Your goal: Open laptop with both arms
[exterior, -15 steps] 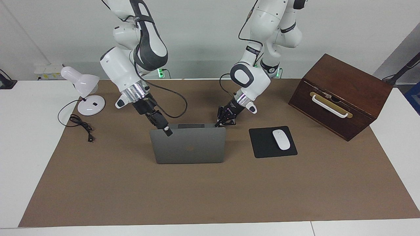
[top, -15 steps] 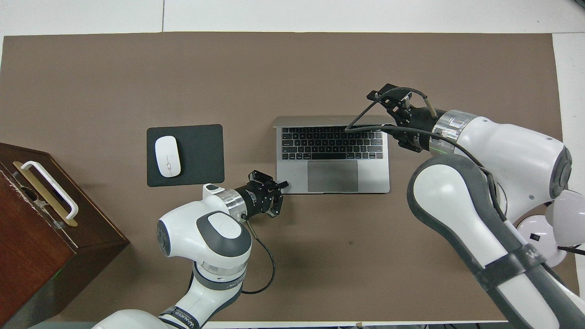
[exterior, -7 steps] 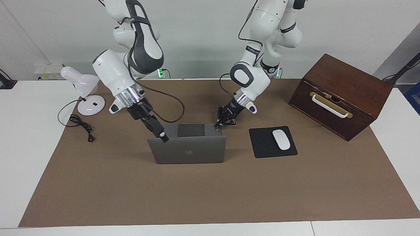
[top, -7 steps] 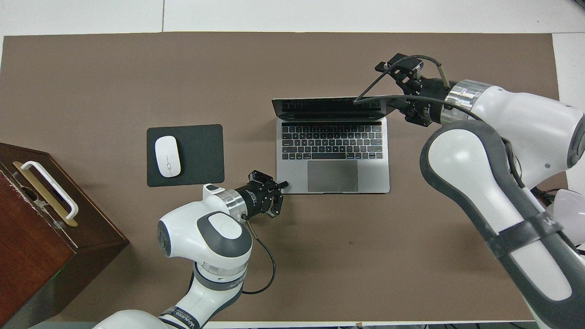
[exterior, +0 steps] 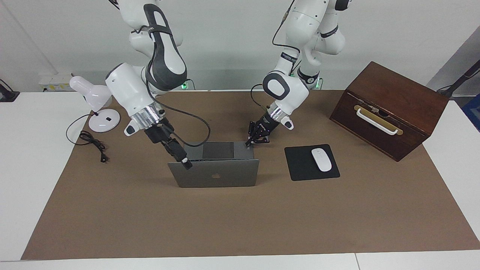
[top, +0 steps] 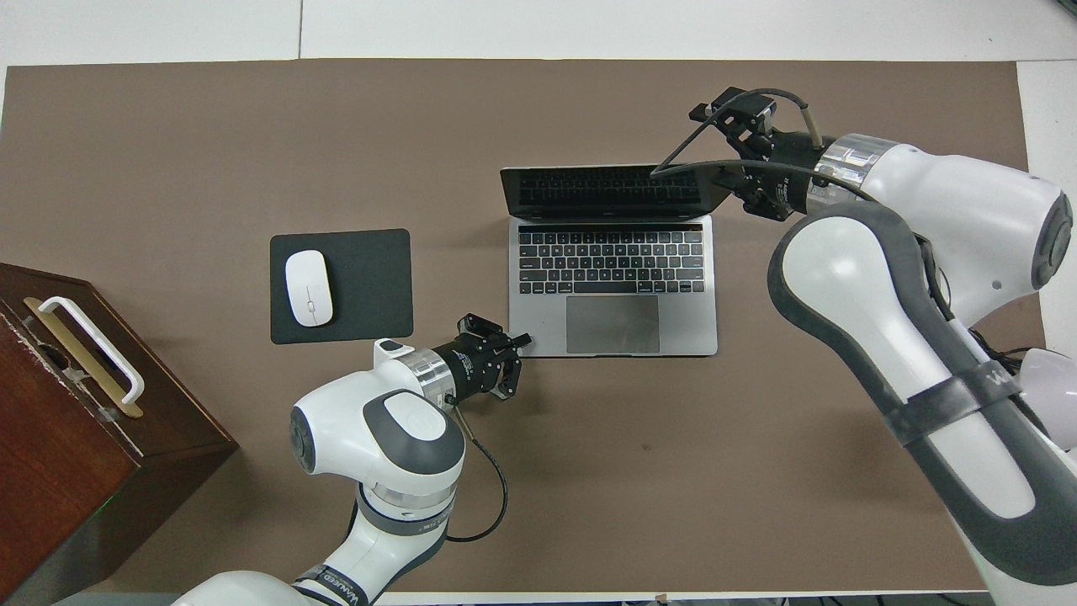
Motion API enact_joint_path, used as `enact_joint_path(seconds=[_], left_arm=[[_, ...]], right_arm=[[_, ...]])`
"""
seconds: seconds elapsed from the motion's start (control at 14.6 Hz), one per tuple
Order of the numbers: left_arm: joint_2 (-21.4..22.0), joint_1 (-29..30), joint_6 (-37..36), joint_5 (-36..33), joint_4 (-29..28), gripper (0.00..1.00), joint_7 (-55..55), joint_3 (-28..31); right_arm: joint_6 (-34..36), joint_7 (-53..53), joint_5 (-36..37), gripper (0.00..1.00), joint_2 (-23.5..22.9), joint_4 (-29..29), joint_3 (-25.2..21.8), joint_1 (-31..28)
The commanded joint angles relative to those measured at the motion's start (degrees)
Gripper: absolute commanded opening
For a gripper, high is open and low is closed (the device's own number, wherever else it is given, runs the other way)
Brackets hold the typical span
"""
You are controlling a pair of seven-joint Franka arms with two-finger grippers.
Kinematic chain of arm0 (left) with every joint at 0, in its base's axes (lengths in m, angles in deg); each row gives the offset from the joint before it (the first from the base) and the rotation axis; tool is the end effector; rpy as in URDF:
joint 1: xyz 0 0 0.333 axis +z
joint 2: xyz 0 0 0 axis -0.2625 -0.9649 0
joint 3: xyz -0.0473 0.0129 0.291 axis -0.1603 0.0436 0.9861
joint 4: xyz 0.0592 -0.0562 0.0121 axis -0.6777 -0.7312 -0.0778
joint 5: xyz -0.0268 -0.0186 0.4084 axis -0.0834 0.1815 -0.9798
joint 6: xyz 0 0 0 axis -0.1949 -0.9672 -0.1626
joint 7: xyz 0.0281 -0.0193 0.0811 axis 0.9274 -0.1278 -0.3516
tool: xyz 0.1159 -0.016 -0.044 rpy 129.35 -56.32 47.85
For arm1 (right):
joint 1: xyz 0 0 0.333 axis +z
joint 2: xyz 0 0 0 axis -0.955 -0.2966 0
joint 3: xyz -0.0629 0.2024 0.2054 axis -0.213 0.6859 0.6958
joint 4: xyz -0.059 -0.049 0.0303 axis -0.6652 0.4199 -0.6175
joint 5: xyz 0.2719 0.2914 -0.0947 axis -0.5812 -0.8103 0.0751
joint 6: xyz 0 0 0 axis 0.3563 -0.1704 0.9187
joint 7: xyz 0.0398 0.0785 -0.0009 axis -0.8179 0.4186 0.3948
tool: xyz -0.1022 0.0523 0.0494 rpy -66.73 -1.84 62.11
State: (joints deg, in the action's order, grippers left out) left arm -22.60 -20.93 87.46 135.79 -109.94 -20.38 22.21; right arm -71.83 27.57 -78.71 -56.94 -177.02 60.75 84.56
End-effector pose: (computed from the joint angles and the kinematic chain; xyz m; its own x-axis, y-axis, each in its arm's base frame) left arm 0.4314 -0.3254 0.2139 -0.3032 0.6369 -0.7088 0.9090 0.4165 -0.0146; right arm 0.6485 0.1367 0.4096 0.6529 -0.7558 -0.0492 -0.5566 -0.4347 -0.7080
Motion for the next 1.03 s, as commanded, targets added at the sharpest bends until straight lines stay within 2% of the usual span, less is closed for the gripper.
enact_joint_path(seconds=[0.0, 0.34, 0.62, 0.82, 0.96], left_arm=[[-2.87, -1.20, 2.07, 1.51, 1.07, 0.00, 1.57, 0.89], [-2.87, -1.20, 2.07, 1.51, 1.07, 0.00, 1.57, 0.89], [-3.22, -1.20, 2.07, 1.51, 1.07, 0.00, 1.57, 0.89], [-3.22, -1.20, 2.07, 1.51, 1.15, 0.00, 1.57, 0.89], [-3.22, -1.20, 2.07, 1.51, 1.15, 0.00, 1.57, 0.89]], right_arm=[[1.21, -2.11, -0.51, 1.00, -2.24, 3.33, -0.76, -0.57], [1.47, -2.20, -0.51, 1.00, -2.85, 3.78, -0.76, -0.57], [7.97, -0.53, -0.16, 1.00, -2.07, 5.45, -1.73, -0.57], [14.98, 3.94, 0.36, 1.00, -0.14, 6.58, -2.61, -0.57], [16.84, 7.54, 2.38, 1.00, 2.14, 6.59, -2.61, -0.57]])
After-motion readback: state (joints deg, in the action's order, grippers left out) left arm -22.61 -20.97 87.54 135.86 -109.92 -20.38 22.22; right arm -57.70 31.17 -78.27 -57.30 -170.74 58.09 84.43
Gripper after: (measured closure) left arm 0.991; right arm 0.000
